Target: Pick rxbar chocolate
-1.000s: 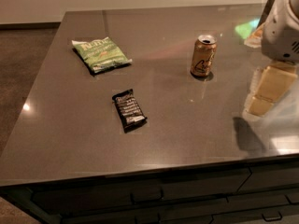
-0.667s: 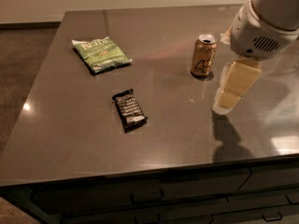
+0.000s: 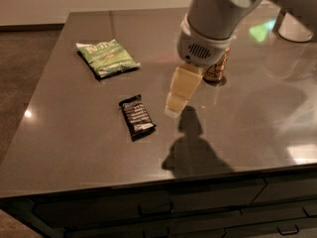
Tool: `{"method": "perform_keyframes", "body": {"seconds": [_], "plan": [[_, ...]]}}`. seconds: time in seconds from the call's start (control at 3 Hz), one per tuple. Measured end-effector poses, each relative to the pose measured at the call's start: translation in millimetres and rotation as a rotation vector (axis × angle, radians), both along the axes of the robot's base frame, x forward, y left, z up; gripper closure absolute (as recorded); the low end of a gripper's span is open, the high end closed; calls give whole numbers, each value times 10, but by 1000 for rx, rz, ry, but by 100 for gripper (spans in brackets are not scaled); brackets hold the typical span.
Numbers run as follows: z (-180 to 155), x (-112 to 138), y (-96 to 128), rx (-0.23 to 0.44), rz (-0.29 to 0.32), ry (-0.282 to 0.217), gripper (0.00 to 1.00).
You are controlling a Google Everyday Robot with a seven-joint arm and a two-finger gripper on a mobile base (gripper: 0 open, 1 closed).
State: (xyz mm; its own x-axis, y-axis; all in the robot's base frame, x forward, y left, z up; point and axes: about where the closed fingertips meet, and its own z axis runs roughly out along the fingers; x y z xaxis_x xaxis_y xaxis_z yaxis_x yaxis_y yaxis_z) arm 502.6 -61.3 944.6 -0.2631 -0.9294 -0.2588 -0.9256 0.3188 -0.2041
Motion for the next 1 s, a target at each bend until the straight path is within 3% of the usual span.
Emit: {"method": "perform_keyframes", "body": {"seconds": [0.33,1.0], "plan": [[-150,71,376,0,-56,38,0],[-467,120,898,18,-165,107,0]]}}
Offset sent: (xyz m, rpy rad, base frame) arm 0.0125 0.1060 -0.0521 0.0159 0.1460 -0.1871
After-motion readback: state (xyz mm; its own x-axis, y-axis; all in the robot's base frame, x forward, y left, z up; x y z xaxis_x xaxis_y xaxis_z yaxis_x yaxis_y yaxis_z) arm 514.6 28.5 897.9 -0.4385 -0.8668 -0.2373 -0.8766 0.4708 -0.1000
